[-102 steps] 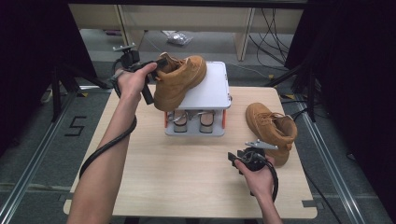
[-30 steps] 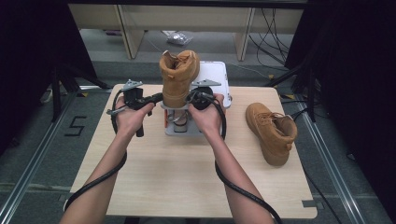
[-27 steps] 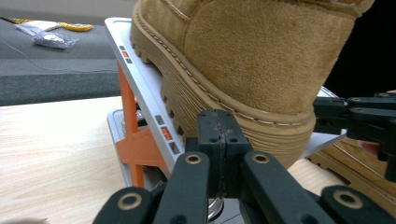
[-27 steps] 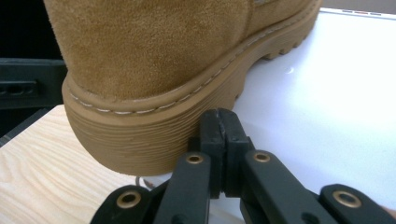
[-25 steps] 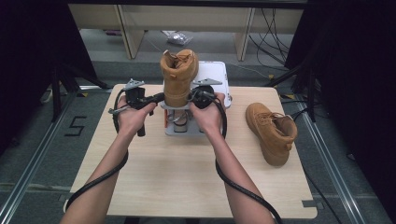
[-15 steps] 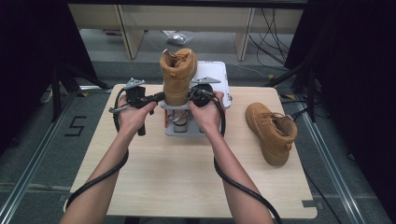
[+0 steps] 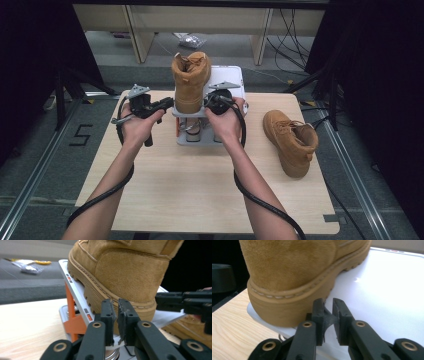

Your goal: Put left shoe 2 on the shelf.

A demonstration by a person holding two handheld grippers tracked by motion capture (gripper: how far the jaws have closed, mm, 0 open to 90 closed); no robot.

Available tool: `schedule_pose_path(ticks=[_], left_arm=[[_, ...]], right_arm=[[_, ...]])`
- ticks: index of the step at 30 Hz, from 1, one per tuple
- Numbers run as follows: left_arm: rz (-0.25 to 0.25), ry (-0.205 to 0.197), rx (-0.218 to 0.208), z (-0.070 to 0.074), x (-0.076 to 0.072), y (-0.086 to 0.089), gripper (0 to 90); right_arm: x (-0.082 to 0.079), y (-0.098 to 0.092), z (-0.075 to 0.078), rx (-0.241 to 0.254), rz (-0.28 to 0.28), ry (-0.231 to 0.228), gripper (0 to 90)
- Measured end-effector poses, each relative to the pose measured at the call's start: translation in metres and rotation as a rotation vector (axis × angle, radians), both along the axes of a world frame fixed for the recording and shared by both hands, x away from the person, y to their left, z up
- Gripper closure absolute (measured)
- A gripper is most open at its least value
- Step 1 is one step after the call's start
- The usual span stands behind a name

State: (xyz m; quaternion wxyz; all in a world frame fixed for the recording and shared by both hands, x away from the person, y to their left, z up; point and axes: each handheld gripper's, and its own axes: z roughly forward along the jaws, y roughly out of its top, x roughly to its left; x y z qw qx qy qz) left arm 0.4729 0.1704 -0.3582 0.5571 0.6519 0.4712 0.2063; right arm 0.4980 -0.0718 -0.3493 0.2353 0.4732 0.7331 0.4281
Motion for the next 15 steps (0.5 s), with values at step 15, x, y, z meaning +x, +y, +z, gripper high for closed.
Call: schedule_pose_path(ticks=[15], left_arm=[[0.043,-0.022,0.007,-0.028,-0.036,0.035,57.3]], right_arm=[[-0.019,-0.055,0.008,0.014,-0.019,0.026,63.6]])
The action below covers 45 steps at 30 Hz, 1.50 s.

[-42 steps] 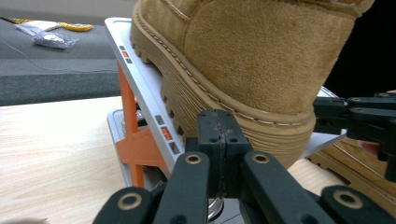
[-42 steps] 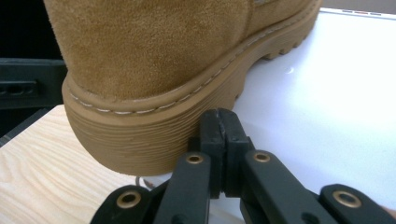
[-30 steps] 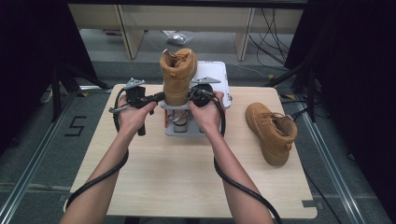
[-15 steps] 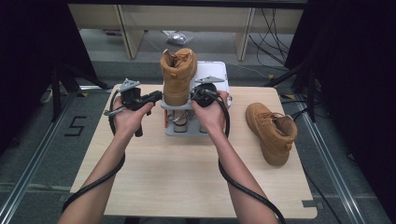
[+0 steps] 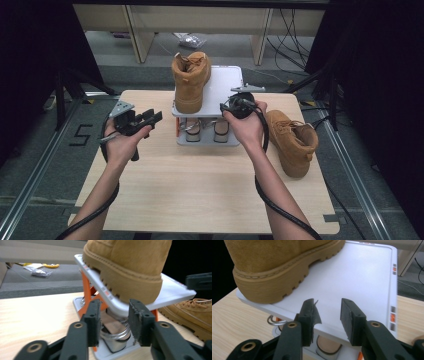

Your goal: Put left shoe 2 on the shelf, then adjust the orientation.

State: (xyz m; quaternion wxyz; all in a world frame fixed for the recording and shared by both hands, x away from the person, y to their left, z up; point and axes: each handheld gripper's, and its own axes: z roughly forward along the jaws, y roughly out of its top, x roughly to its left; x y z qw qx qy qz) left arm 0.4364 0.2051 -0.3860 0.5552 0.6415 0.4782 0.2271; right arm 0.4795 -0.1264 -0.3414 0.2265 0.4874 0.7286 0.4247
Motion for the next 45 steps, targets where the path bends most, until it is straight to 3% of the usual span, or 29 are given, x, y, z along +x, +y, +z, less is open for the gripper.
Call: schedule_pose_path(ticks=[8,21,23,26,30,32,33,35,37,38,45], left_arm=[[0.021,0.027,-0.02,-0.016,-0.01,0.007,47.7],[0.028,0.037,0.001,-0.039,-0.034,0.011,46.5],[0.041,0.033,0.01,-0.044,-0.039,0.01,46.8],[0.052,0.028,0.025,-0.051,-0.044,0.008,47.1],[0.043,0.033,0.038,-0.061,-0.05,0.008,47.2],[0.042,0.032,0.042,-0.063,-0.051,0.008,47.2],[0.041,0.03,0.047,-0.068,-0.055,0.01,47.2],[0.042,0.034,0.044,-0.07,-0.057,0.011,47.2],[0.043,0.038,0.044,-0.074,-0.06,0.014,47.2],[0.044,0.038,0.041,-0.076,-0.062,0.015,47.2],[0.06,0.043,0.042,-0.079,-0.067,0.021,47.0]], right_arm=[[-0.011,-0.031,-0.001,0.024,-0.036,0.012,59.4],[-0.019,-0.065,-0.007,0.032,-0.077,0.053,54.9],[-0.02,-0.069,-0.008,0.046,-0.097,0.079,54.5],[-0.02,-0.079,-0.012,0.014,-0.083,0.074,54.0],[-0.025,-0.089,-0.015,0.03,-0.123,0.113,53.1],[-0.025,-0.094,-0.016,0.014,-0.118,0.107,52.8],[-0.027,-0.1,-0.017,0.016,-0.126,0.134,52.2],[-0.028,-0.104,-0.017,0.018,-0.13,0.139,52.1],[-0.028,-0.118,-0.018,-0.014,-0.13,0.141,52.1],[-0.031,-0.118,-0.016,0.004,-0.16,0.168,52.0],[-0.036,-0.148,-0.013,-0.035,-0.187,0.156,52.1]])
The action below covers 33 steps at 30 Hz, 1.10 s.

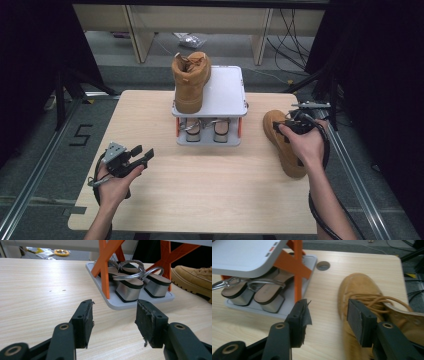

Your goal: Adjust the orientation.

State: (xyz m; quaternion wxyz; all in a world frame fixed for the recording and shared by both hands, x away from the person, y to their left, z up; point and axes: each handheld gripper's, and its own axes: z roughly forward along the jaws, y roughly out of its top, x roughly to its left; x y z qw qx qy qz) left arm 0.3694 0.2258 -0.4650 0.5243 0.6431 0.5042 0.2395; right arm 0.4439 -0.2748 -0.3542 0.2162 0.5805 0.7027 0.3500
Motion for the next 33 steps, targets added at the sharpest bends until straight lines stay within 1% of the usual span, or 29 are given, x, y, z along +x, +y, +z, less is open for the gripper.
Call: schedule_pose_path(ticks=[1,2,3,4,6,7,8,9,10,11,12,13,14,15,16,17,18,19,20,21,22,24,25,26,27,28,29,30,33], left_arm=[[0.0,0.0,0.0,0.0,0.0,0.0,47.1],[0.002,-0.002,-0.002,0.0,0.0,0.001,47.1],[0.002,-0.002,-0.002,0.0,0.0,0.001,47.1],[0.003,-0.006,-0.005,0.001,-0.001,0.0,47.1],[0.002,-0.006,-0.004,0.002,-0.001,0.0,47.1],[0.0,-0.007,-0.004,0.002,-0.002,0.0,47.1],[0.001,-0.007,-0.006,0.002,-0.002,-0.001,47.1],[0.001,-0.007,-0.006,0.002,-0.002,-0.001,47.1],[-0.002,-0.006,-0.006,0.002,-0.002,-0.001,47.1],[-0.005,-0.005,-0.004,0.001,-0.002,-0.001,47.1],[-0.005,-0.005,-0.004,0.001,-0.002,-0.001,47.1],[-0.004,-0.002,-0.006,0.0,-0.003,-0.001,47.1],[-0.003,0.0,-0.005,0.0,-0.003,-0.001,47.1],[-0.003,0.0,-0.004,-0.001,-0.003,-0.001,47.1],[-0.004,0.001,-0.005,-0.001,-0.003,-0.001,47.1],[-0.004,0.002,-0.006,-0.001,-0.003,-0.001,47.1],[-0.004,0.002,-0.006,-0.001,-0.003,-0.001,47.1],[-0.003,0.002,-0.004,-0.001,-0.002,-0.001,47.1],[-0.005,0.0,-0.007,-0.002,-0.002,-0.001,47.1],[-0.009,-0.003,-0.01,-0.002,-0.002,-0.001,47.1],[-0.009,-0.003,-0.01,-0.002,-0.002,-0.001,47.1],[-0.012,0.002,-0.007,-0.002,-0.002,-0.002,47.0],[-0.009,0.006,-0.007,-0.003,-0.002,-0.002,47.0],[-0.01,0.006,-0.004,-0.003,-0.002,-0.002,47.0],[-0.01,0.006,-0.004,-0.003,-0.002,-0.002,47.0],[-0.014,0.009,-0.002,-0.003,-0.003,-0.002,47.0],[-0.014,0.01,-0.002,-0.004,-0.003,-0.003,47.0],[-0.014,0.01,-0.003,-0.004,-0.003,-0.003,47.0],[-0.015,0.011,-0.002,-0.004,-0.003,-0.003,47.0]], right_arm=[[0.0,0.0,0.0,0.0,0.0,0.0,52.1],[-0.003,-0.007,0.0,0.008,-0.026,0.003,52.0],[-0.003,-0.007,0.0,0.008,-0.026,0.003,52.0],[-0.003,-0.018,0.001,-0.018,-0.022,-0.006,52.1],[-0.004,-0.022,0.002,-0.016,-0.032,-0.004,52.1],[-0.006,-0.03,0.004,-0.02,-0.044,0.003,52.1],[-0.008,-0.029,0.005,0.007,-0.091,0.015,52.0],[-0.008,-0.029,0.005,0.007,-0.091,0.015,52.0],[-0.007,-0.038,0.006,-0.034,-0.053,0.002,52.1],[-0.009,-0.043,0.008,-0.026,-0.09,0.011,51.9],[-0.009,-0.049,0.008,-0.047,-0.082,0.012,51.7],[-0.01,-0.053,0.009,-0.046,-0.086,0.014,51.6],[-0.011,-0.055,0.008,-0.045,-0.114,0.025,51.4],[-0.01,-0.061,0.007,-0.052,-0.108,0.028,51.3],[-0.01,-0.065,0.007,-0.056,-0.106,0.044,51.3],[-0.01,-0.07,0.004,-0.072,-0.105,0.048,51.3],[-0.011,-0.071,0.003,-0.073,-0.13,0.079,51.3],[-0.012,-0.073,0.002,-0.067,-0.137,0.103,51.3],[-0.011,-0.073,-0.001,-0.041,-0.163,0.112,51.3],[-0.01,-0.078,-0.004,-0.065,-0.137,0.12,51.4],[-0.01,-0.08,-0.007,-0.075,-0.14,0.132,51.5],[-0.009,-0.082,-0.01,-0.069,-0.141,0.138,51.7],[-0.009,-0.081,-0.015,-0.044,-0.177,0.169,51.8],[-0.007,-0.086,-0.017,-0.076,-0.149,0.17,51.8],[-0.006,-0.087,-0.021,-0.071,-0.135,0.162,52.0],[-0.008,-0.081,-0.019,-0.025,-0.211,0.22,52.0],[-0.005,-0.088,-0.024,-0.074,-0.143,0.182,52.1],[-0.006,-0.084,-0.024,-0.041,-0.184,0.217,52.1],[-0.004,-0.085,-0.027,-0.045,-0.176,0.218,52.3]])
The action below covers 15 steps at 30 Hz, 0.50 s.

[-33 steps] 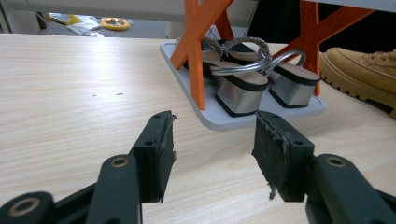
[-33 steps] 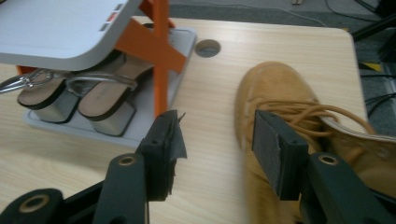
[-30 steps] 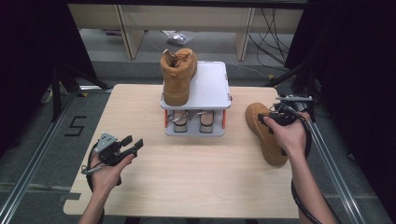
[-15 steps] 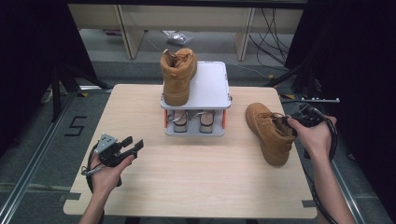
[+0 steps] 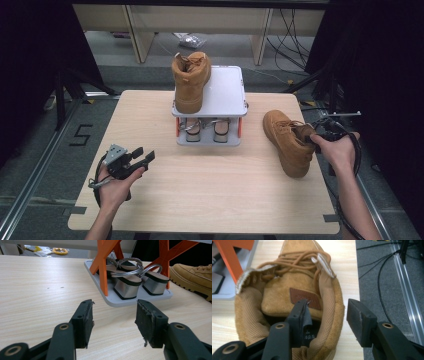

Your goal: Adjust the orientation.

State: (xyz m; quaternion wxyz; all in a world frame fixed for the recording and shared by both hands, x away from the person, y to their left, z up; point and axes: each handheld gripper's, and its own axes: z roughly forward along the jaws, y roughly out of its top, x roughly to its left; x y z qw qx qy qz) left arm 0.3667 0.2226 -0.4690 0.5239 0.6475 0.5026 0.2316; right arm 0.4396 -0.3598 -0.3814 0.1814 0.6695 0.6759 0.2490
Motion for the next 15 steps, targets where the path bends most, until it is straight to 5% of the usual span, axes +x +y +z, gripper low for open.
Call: schedule_pose_path(ticks=[6,7,8,15], left_arm=[[-0.008,0.001,-0.003,0.0,0.0,-0.001,46.9],[-0.015,-0.003,-0.005,-0.001,0.0,-0.001,46.9],[-0.013,0.001,-0.002,-0.001,0.0,-0.001,46.9],[-0.009,0.005,-0.005,0.0,0.0,0.001,46.7]], right_arm=[[0.005,0.002,-0.002,0.034,-0.034,0.062,53.6],[0.006,-0.002,-0.002,-0.002,0.002,0.078,53.8],[0.007,0.005,-0.001,0.046,-0.067,0.112,54.0],[0.02,0.004,-0.002,0.016,-0.038,0.147,53.9]])
